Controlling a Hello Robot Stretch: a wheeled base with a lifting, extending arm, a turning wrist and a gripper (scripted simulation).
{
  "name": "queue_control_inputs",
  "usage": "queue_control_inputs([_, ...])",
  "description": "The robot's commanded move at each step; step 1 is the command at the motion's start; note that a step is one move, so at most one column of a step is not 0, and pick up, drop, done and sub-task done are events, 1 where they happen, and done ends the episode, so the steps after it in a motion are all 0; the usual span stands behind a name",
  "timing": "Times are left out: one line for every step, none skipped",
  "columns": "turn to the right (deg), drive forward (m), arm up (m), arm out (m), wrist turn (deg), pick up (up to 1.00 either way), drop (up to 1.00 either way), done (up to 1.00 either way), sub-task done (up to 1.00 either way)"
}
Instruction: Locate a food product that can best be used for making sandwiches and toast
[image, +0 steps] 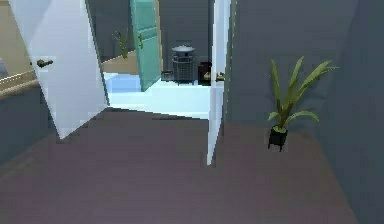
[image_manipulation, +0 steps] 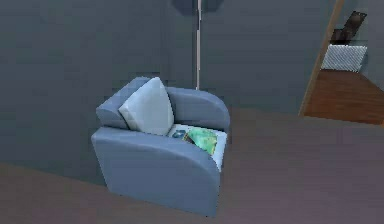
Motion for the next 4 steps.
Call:
queue_control_inputs([12.0,0.0,0.0,0.0,0.0,0.0,0.0,0.0,0.0])
queue_control_inputs([0.0,0.25,0.0,0.0,0.0,0.0,0.0,0.0,0.0])
queue_control_inputs([-33.0,0.0,0.0,0.0,0.0,0.0,0.0,0.0,0.0])
queue_control_inputs([0.0,1.0,0.0,0.0,0.0,0.0,0.0,0.0,0.0])
